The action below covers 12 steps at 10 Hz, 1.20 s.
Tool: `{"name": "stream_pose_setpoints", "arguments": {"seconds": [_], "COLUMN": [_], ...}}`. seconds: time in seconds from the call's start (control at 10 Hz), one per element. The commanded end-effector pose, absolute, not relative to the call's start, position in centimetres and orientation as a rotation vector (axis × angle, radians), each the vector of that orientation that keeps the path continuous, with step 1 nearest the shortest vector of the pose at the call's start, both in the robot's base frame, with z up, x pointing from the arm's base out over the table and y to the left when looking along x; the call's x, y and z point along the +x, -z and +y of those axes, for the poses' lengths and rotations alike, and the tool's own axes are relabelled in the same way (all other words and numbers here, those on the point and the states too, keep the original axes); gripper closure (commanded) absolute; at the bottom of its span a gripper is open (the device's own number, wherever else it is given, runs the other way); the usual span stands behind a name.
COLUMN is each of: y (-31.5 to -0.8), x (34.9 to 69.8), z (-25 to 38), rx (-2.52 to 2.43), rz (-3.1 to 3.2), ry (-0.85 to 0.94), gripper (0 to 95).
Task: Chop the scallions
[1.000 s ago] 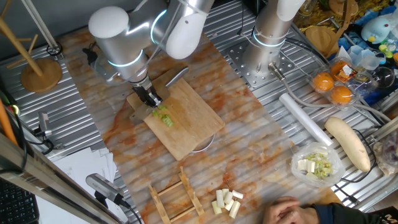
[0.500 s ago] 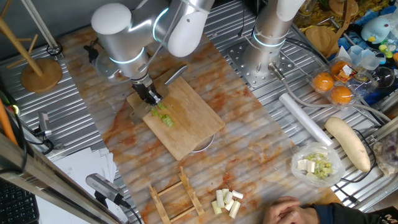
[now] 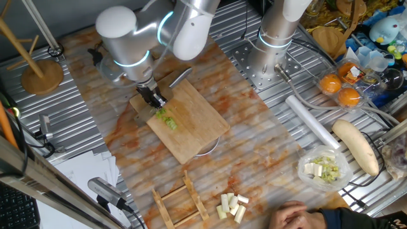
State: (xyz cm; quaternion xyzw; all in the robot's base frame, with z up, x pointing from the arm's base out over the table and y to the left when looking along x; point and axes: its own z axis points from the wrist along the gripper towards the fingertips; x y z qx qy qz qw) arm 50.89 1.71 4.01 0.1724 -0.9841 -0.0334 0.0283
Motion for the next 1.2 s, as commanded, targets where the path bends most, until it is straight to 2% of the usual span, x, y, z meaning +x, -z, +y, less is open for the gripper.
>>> {"name": "stream_pose_setpoints", "arguments": {"seconds": [0.1, 0.4, 0.7, 1.2], "y": [-2.5, -3.6, -5.7, -6.0], "x": [51.9, 52.5, 51.5, 51.0], "z": [3.4, 3.4, 1.9, 1.3], "rx": [0.478, 0.562, 0.587, 0.573], "rz": [-3.070, -3.033, -3.000, -3.000], "ry": [0.123, -0.014, 0.063, 0.062], "gripper": [95.0, 95.0, 95.0, 95.0]}}
